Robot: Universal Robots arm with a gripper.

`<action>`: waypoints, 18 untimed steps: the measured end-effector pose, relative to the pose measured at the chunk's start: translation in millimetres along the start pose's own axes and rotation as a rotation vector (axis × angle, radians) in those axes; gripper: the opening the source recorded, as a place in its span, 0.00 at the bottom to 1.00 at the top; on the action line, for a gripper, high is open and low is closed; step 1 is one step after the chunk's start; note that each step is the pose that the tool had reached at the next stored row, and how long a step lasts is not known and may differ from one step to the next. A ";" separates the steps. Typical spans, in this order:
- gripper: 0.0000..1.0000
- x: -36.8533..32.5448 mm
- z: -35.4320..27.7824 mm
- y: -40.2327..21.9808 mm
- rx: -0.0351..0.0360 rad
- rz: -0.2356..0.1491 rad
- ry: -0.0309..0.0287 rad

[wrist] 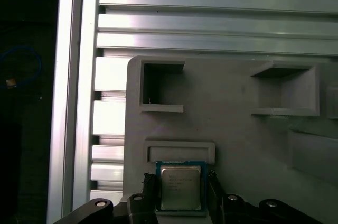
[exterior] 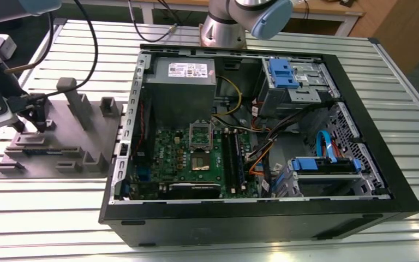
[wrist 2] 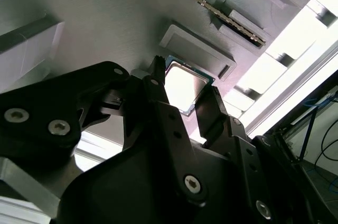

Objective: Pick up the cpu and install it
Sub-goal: 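Pick up the cpu and move it towards the insertion slot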

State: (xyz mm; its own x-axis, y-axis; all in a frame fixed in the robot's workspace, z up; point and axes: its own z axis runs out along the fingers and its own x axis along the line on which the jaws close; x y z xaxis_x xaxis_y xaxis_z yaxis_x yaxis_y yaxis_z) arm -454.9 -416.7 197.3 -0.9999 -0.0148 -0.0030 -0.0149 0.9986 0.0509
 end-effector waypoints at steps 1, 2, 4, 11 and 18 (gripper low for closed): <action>0.47 0.0 -0.2 0.0 0.0000 0.000 0.0000; 0.47 0.0 -0.3 0.0 -0.0001 0.000 -0.0001; 0.47 0.0 -0.5 0.0 -0.0001 0.000 -0.0002; 0.47 0.0 -11.0 0.6 -0.0001 0.000 -0.0001; 0.47 -0.1 -13.7 0.7 -0.0001 0.000 -0.0001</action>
State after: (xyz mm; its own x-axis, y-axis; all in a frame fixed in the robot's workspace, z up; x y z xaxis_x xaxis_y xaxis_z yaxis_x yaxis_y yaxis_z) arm -454.9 -416.7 211.1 -0.9999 -0.0148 -0.0031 -0.0149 0.9986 0.0510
